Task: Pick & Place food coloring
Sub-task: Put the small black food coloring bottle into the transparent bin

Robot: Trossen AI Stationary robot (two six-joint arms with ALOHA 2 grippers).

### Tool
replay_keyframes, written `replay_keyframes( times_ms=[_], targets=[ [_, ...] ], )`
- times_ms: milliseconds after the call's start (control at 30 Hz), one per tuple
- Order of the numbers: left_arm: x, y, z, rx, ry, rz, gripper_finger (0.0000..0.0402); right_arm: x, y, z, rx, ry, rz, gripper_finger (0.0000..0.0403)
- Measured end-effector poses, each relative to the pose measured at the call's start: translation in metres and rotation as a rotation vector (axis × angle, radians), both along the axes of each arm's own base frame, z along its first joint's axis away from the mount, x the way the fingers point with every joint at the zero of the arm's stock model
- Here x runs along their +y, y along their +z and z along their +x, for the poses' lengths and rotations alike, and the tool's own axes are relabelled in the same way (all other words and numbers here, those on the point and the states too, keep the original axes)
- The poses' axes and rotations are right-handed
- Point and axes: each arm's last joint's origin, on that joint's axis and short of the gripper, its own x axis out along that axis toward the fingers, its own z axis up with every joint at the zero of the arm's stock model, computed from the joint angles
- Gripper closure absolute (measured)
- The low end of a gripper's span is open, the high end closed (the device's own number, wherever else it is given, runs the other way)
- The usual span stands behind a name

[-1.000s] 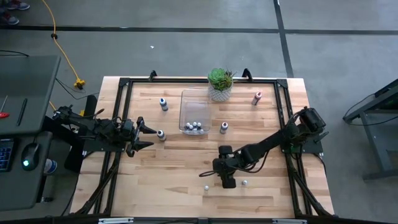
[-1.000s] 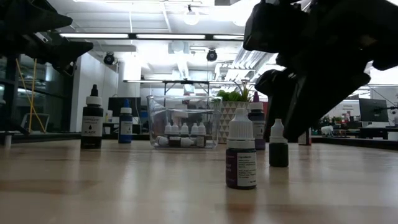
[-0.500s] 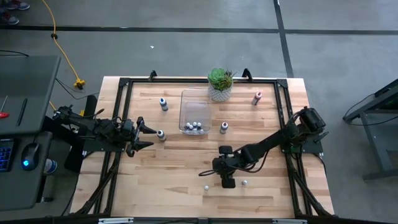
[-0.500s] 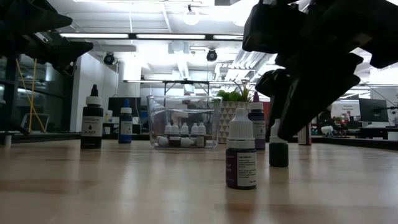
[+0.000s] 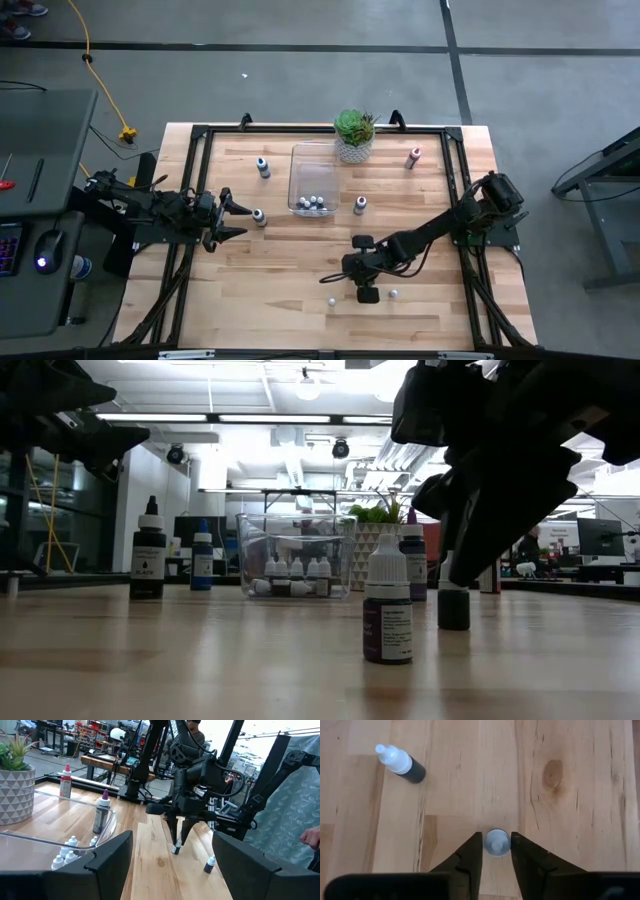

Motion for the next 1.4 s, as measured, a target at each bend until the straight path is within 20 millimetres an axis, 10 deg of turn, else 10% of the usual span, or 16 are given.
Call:
replay_keyframes(
  times_ms=[367,767,1100,1400],
  targets=[
    [0.0,0.0,0.0,0.0,0.0,0.0,0.013,0.003,0.009,0.005,0.007,0.009,0.013,0.0353],
    [0.0,0.0,0.0,0.0,0.0,0.0,0.013,-0.009,0.099,0.038,-0.072,-0.005,-0.038,0.0357],
    [0.0,0.0,0.0,0.0,0.0,0.0,0.013,-0.045,0.18,0.052,-0.173,-0.172,-0.114,0.0358],
    [0.0,0.0,0.0,0.0,0.0,0.0,0.013,-0.091,0.186,0.061,-0.175,-0.476,0.006,0.0355]
  ],
)
